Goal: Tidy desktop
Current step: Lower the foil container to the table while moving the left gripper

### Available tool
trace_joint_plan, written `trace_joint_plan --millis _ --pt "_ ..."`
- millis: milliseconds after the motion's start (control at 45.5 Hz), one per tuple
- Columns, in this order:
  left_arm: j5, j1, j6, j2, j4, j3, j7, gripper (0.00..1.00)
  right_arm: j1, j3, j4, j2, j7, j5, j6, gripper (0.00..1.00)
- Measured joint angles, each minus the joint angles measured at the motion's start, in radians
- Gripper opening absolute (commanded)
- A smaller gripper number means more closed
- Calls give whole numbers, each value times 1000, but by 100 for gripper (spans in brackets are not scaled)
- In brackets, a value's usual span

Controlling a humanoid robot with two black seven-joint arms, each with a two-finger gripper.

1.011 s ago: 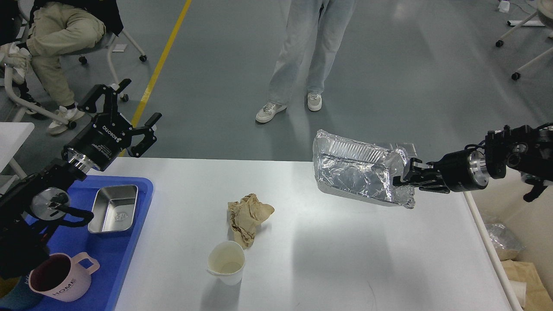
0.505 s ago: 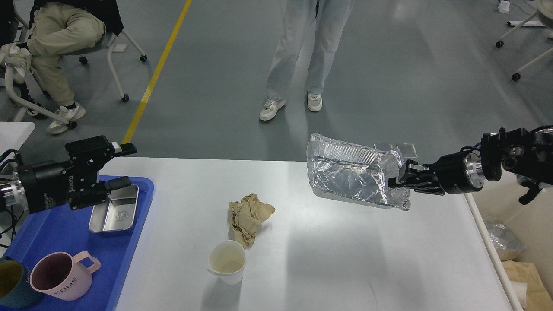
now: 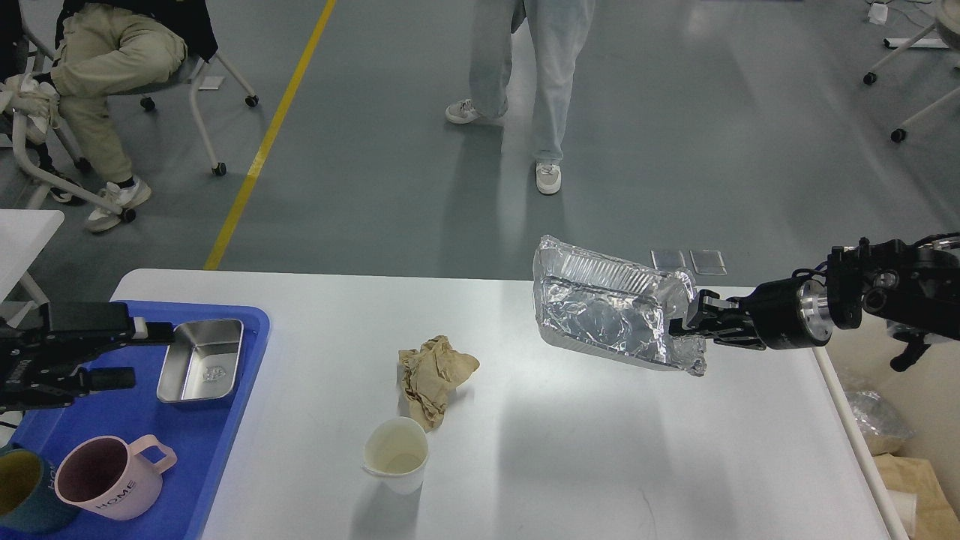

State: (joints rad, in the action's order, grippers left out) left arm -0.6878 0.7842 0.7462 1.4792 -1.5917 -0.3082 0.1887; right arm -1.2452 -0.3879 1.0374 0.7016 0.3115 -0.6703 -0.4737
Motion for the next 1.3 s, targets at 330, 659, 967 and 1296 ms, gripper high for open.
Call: trace_joint_plan --millis 330,659,967,1296 --pt "-9 27 27 24 -16 -3 -22 96 8 0 6 -2 0 0 7 0" --pt "-94 20 -104 -138 23 70 -28 96 10 0 6 -2 -1 0 9 0" --pt "-278 30 -321 -358 97 203 -17 96 20 0 6 -2 -2 0 16 0" --pt "-428 103 -507 -513 120 349 -10 96 21 -2 6 -8 -2 2 17 0"
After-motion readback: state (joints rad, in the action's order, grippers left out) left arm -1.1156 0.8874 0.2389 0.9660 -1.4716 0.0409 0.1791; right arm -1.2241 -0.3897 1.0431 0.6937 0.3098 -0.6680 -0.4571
